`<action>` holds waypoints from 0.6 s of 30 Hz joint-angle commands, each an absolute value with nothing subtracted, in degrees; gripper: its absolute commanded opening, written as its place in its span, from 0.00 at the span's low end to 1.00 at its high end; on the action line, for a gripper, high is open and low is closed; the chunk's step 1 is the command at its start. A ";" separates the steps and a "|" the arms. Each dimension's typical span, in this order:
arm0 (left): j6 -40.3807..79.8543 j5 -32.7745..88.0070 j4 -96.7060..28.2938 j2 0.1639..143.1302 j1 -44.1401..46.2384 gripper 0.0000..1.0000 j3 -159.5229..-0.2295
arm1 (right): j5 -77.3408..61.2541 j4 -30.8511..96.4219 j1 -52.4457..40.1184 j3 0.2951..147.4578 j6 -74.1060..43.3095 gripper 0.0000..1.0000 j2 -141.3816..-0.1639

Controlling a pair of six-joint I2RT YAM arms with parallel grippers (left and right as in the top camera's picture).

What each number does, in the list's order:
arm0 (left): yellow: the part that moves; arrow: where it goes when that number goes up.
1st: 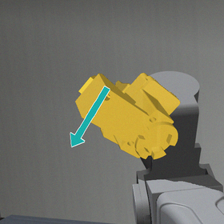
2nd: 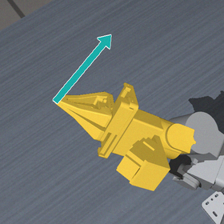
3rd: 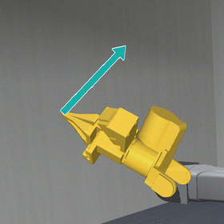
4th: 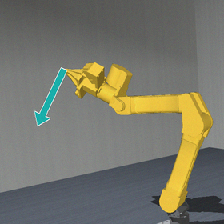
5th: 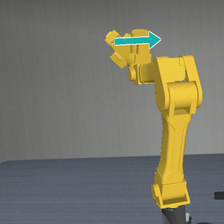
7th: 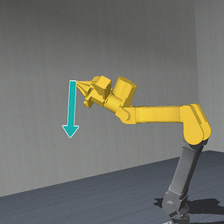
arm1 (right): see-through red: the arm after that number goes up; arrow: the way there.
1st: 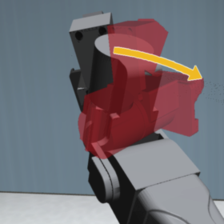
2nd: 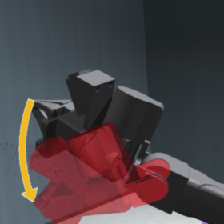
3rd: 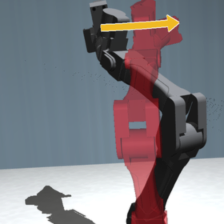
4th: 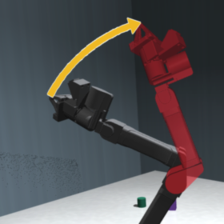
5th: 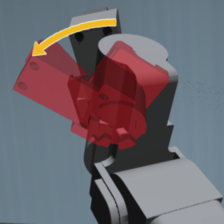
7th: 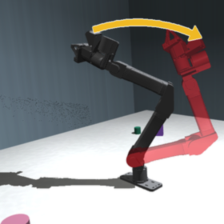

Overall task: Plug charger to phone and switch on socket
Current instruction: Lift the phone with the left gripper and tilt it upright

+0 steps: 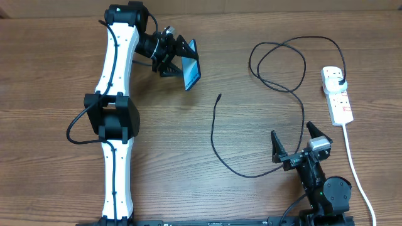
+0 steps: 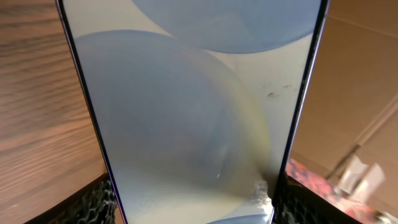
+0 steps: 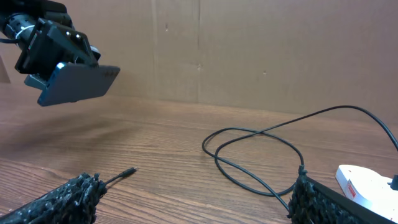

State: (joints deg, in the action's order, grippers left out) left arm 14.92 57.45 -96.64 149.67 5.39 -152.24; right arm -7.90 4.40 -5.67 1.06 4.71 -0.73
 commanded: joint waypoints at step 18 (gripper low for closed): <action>26.94 73.25 -96.84 150.08 6.52 0.15 -153.91 | -7.33 4.21 -5.93 0.47 4.49 1.00 -0.16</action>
